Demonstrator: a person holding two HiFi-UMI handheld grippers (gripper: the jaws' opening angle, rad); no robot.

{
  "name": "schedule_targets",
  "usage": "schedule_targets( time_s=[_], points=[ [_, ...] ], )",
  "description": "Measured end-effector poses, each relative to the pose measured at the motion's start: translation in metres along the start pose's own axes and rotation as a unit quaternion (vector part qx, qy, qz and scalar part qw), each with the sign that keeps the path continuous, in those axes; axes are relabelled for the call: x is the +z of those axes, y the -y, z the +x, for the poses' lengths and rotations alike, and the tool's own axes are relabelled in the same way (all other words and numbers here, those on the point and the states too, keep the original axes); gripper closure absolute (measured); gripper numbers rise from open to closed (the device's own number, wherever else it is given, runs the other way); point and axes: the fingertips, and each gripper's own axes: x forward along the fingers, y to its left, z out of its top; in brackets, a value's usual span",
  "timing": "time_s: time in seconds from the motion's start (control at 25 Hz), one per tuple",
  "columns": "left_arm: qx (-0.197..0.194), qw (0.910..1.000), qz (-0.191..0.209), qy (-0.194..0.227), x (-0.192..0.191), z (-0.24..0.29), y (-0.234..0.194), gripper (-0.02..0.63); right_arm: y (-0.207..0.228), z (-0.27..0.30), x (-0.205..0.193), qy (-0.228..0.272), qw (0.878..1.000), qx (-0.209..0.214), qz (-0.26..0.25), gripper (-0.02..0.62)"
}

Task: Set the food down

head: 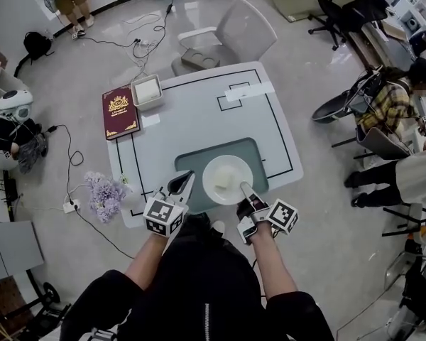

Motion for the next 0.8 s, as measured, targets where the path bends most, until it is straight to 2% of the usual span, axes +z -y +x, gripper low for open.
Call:
schedule_targets(
  time_s=[0.4, 0.64, 0.8],
  points=[
    [-0.018, 0.9998, 0.000, -0.011, 0.000, 0.015, -0.035, 0.600, 0.010, 0.033, -0.001, 0.004, 1.000, -0.015, -0.008, 0.572],
    [-0.004, 0.9998, -0.012, -0.018, -0.002, 0.020, -0.046, 0.600, 0.024, 0.043, 0.001, -0.013, 0.999, -0.013, -0.027, 0.572],
    [0.008, 0.9997, -0.014, -0.020, -0.003, 0.022, -0.047, 0.600, 0.043, 0.043, 0.003, -0.026, 0.998, -0.043, -0.030, 0.572]
  ],
)
